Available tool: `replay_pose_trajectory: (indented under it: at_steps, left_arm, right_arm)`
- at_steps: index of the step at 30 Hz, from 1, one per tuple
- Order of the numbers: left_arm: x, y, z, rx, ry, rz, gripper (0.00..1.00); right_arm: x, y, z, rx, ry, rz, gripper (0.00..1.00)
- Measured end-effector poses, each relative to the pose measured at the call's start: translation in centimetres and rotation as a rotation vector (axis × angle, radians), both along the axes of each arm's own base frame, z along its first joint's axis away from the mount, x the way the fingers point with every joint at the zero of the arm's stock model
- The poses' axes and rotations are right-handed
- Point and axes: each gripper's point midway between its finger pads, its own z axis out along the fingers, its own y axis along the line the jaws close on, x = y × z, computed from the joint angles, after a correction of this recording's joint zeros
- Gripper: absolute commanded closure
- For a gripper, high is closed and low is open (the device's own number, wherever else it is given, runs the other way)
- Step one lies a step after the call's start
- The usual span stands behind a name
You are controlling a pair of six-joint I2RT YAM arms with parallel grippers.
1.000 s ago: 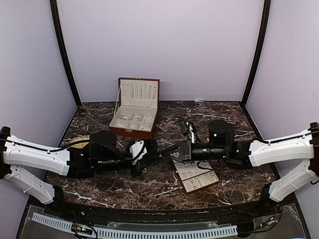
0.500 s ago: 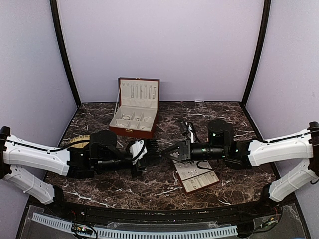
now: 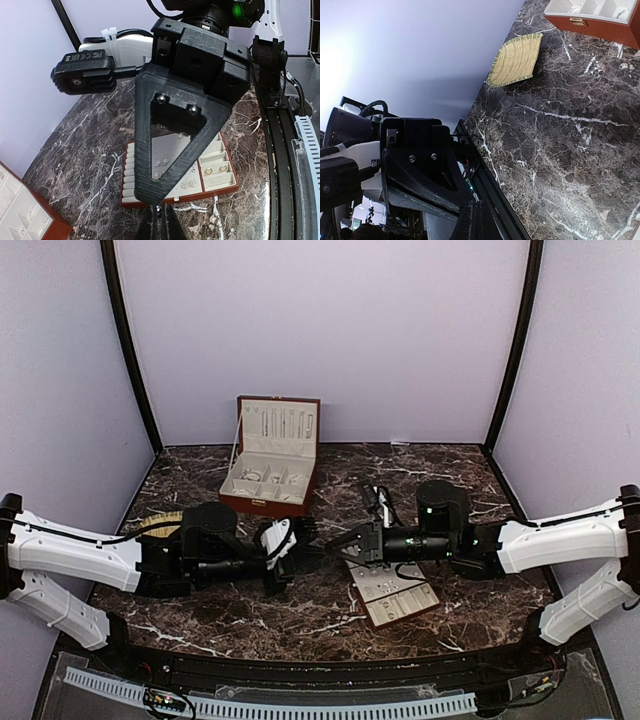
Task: Organize the mixed jewelry
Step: Pass from the right arm to the left, then adjust the compartment layer at the center of the board.
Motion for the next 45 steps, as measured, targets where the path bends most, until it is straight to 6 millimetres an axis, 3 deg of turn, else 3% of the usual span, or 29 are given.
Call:
replay_pose_trajectory:
  at_steps: [3,5,12,17,23,28,30,37,45]
  left_arm:
    - [0.1,-0.2,-0.2,0.000,0.024,0.005,1.00]
    - [0.0,-0.4,-0.4,-0.002,0.048,0.005,1.00]
    - [-0.5,-0.7,-1.4,-0.013,0.162,0.003,1.00]
    - [-0.5,-1.6,-2.1,-0.036,0.323,-0.003,1.00]
    - [0.7,-3.9,-2.8,-0.052,0.591,-0.032,1.00]
    - [1.0,-6.1,-4.3,-0.008,0.814,-0.067,1.00]
    - [0.6,-6.7,-4.8,0.016,0.893,-0.077,1.00]
    - [0.3,-7.9,-5.5,0.056,1.048,-0.073,1.00]
    - [0.6,-8.1,-6.9,0.090,1.128,-0.045,1.00]
  right_arm:
    - [0.3,-0.2,-0.4,-0.016,0.005,-0.016,0.68]
    - [0.6,-0.6,-0.5,-0.020,0.013,-0.035,0.60]
    - [1.8,-2.8,1.5,0.002,-0.045,-0.100,0.42]
    - [4.1,-5.8,0.9,-0.076,-0.076,-0.206,0.28]
    - [7.3,-12.3,-3.8,-0.268,-0.044,-0.391,0.23]
    - [7.7,-17.0,-9.5,-0.465,0.032,-0.476,0.17]
    - [7.6,-18.2,-10.9,-0.504,0.056,-0.494,0.16]
    - [5.4,-20.3,-15.1,-0.592,0.125,-0.485,0.12]
    - [4.0,-19.9,-16.9,-0.585,0.162,-0.417,0.10]
